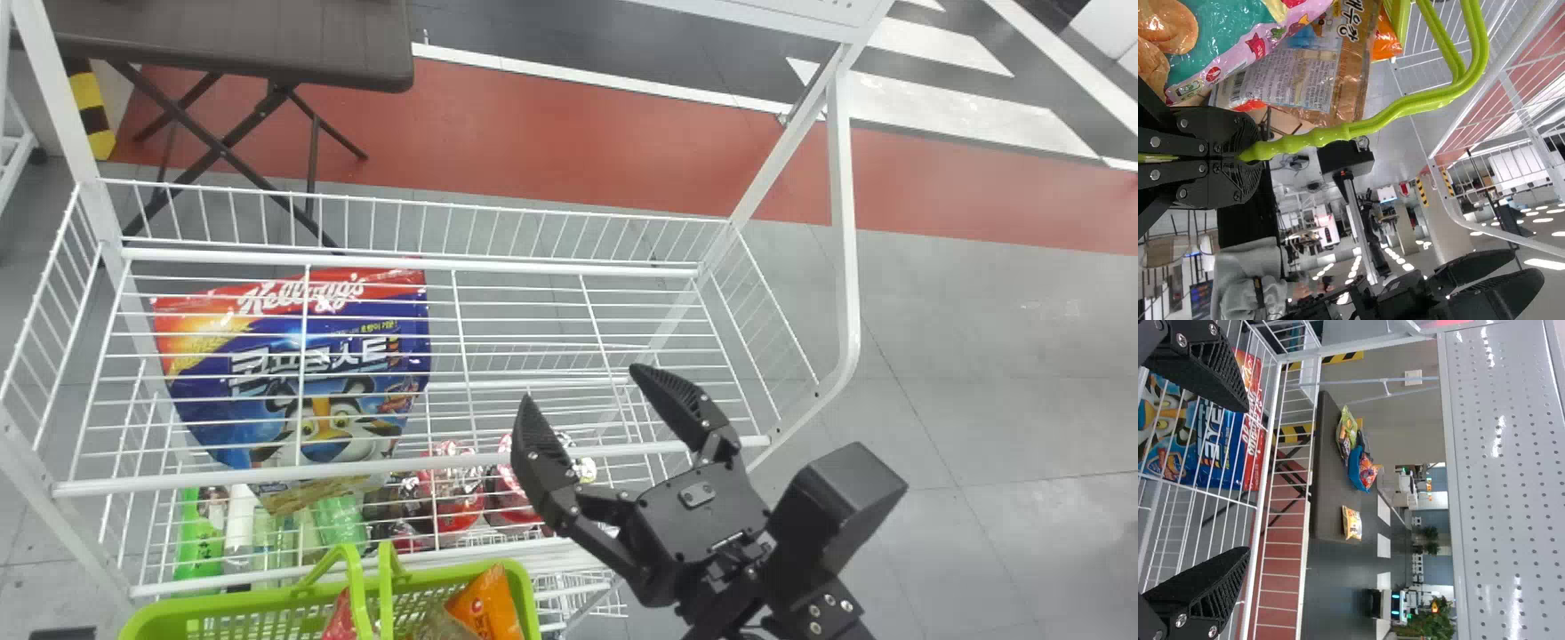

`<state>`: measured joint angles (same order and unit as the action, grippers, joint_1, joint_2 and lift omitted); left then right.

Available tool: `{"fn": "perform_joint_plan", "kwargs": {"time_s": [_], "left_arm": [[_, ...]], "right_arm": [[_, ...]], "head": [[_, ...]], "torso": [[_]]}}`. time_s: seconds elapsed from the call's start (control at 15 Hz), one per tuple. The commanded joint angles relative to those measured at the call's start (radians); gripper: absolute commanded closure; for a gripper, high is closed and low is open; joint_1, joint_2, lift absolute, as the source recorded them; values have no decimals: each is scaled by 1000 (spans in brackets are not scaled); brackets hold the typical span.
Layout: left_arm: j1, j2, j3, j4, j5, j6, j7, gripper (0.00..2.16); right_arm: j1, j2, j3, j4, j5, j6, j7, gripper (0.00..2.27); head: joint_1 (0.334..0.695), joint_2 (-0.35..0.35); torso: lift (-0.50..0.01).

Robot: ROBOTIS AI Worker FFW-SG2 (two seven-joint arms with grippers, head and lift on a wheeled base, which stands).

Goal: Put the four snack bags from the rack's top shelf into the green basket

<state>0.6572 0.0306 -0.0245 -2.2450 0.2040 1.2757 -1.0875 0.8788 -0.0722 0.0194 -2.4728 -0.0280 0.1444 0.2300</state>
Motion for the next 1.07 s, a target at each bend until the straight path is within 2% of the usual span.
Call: {"fn": "perform_joint_plan", "kwargs": {"time_s": [0.0,1.0], "left_arm": [[-1,0,-5,4,0,-6,3,2148],[2,0,-2,-4,0,-3,0,2148]], "right_arm": [[0,0,-4,29,3,-105,0,63],[0,0,-4,43,-3,-145,-1,63]], "head": [[695,-350],[695,-350]], "torso": [[0],[0]]}}
